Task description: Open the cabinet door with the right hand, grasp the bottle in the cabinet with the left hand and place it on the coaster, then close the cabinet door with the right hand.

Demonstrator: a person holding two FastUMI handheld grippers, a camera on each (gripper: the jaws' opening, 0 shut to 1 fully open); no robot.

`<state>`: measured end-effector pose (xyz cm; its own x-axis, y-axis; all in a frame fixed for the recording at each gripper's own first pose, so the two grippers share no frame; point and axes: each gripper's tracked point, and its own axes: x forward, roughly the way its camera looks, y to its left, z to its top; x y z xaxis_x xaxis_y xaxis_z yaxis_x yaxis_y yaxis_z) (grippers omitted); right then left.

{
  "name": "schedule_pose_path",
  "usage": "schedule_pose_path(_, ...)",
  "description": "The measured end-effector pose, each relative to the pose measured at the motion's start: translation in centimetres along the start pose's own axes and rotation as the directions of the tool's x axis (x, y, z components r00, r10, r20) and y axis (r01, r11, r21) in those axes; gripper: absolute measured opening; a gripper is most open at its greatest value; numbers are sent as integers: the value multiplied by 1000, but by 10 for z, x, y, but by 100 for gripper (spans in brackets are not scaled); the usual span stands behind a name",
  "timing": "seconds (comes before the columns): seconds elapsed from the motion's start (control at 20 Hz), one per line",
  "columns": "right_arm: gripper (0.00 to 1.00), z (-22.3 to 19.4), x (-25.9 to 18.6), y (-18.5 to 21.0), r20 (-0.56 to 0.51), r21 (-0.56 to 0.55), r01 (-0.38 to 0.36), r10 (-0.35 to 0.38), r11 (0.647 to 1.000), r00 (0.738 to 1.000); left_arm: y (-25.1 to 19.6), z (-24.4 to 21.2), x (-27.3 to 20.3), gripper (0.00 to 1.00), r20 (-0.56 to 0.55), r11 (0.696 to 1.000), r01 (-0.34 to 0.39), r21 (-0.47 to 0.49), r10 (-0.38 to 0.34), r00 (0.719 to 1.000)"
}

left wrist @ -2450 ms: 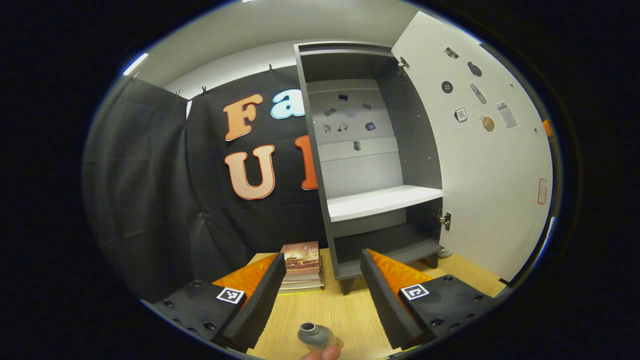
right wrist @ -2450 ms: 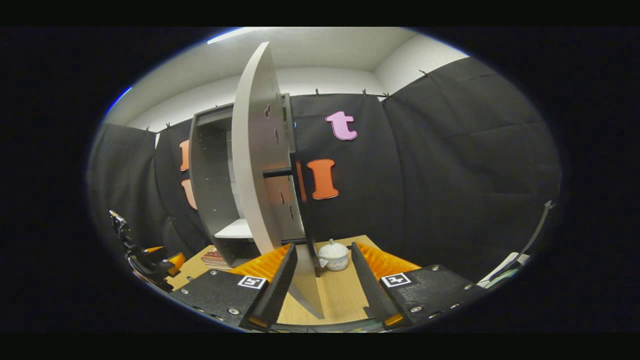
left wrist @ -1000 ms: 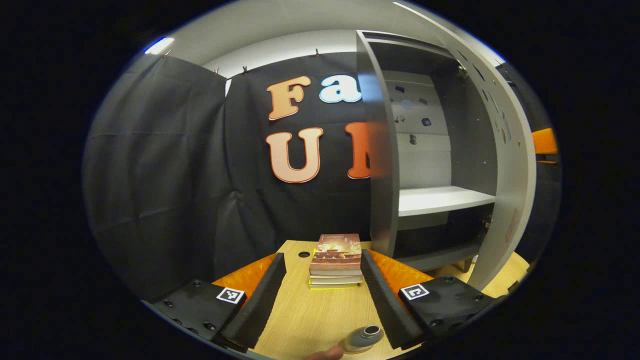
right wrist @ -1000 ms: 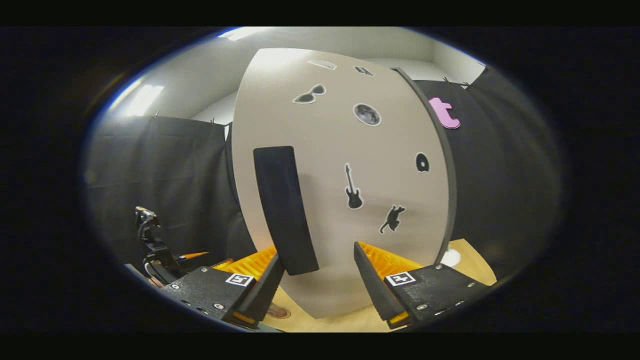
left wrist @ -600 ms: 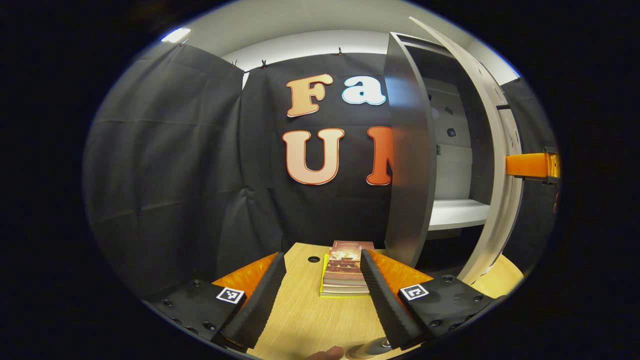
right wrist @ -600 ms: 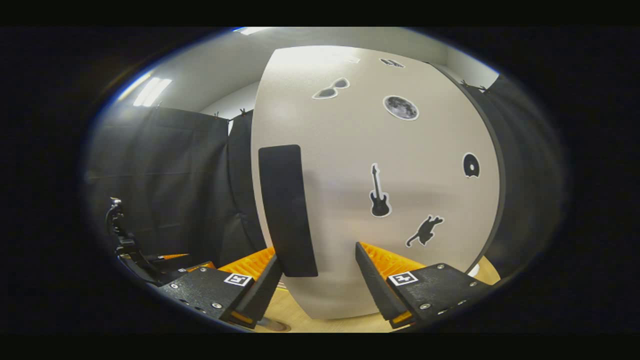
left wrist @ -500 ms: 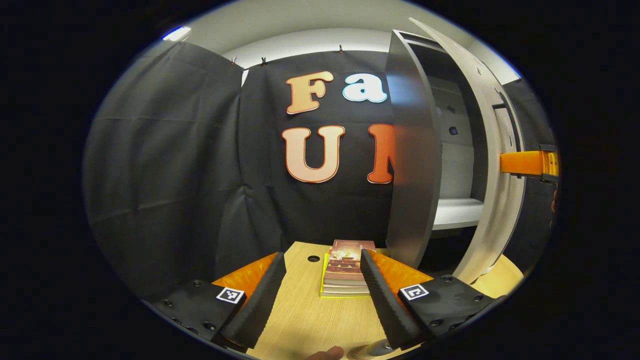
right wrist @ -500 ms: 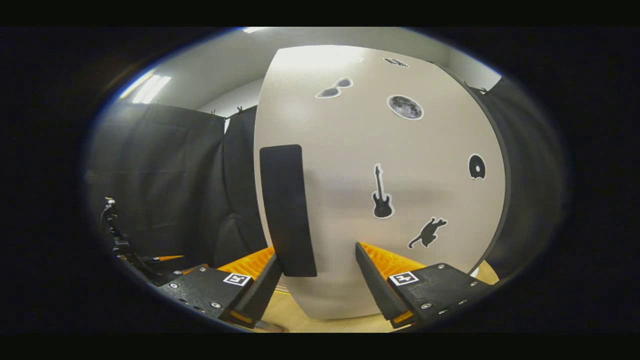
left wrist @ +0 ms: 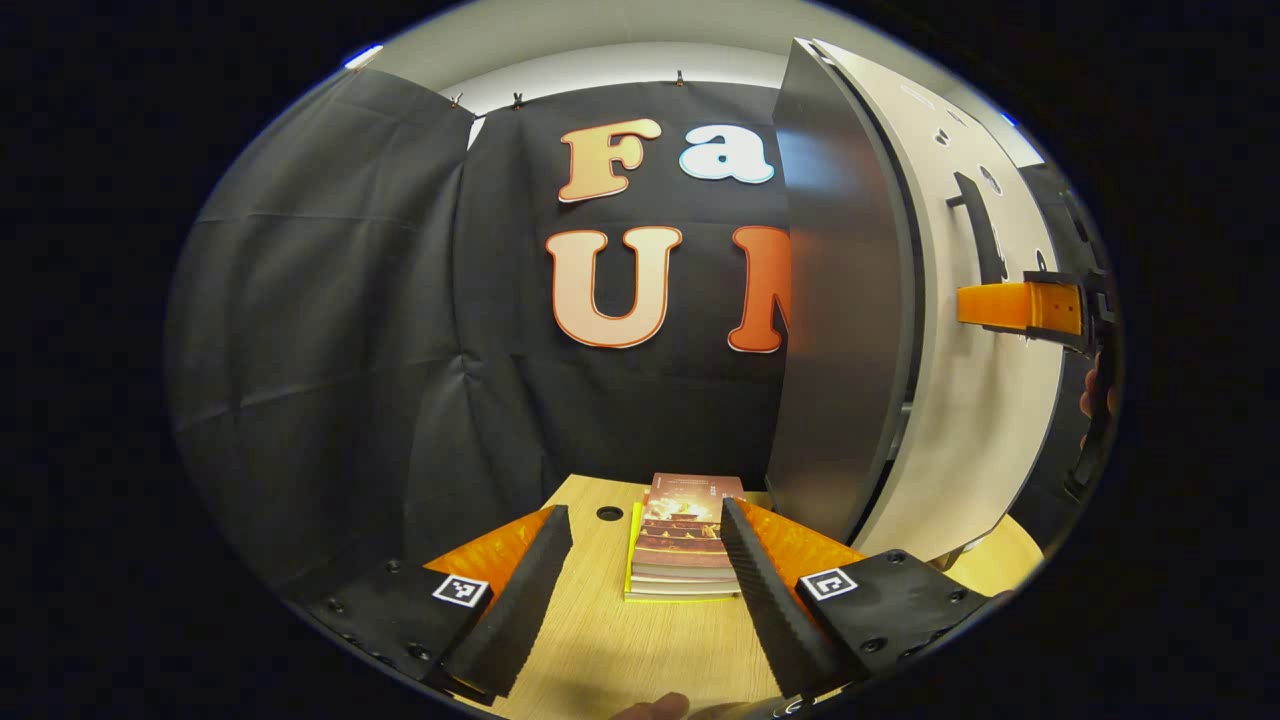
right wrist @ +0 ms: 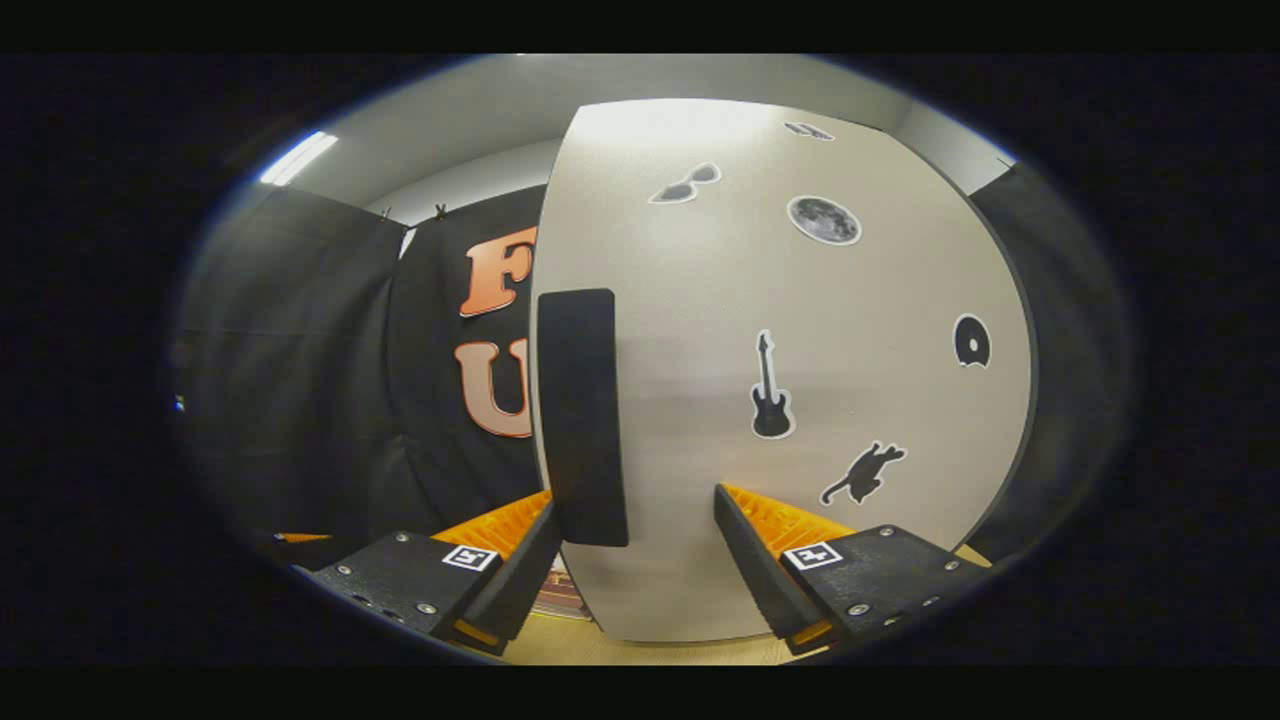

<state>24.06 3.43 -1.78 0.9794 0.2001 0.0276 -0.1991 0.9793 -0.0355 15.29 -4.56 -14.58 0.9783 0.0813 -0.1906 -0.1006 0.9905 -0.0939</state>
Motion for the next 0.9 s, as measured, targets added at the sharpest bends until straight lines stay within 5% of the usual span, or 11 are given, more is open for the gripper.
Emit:
schedule_pose_path(0.55,89,-5,0,1,-45,48,-2,4,999,999,-19,8,-15,97,0,999,39,-13,-39,999)
schedule_pose_path(0.9,91,17,-95,-8,-28,42,12,-10,999,1000,-32,37,-73,95,40,998,70,-8,-70,997)
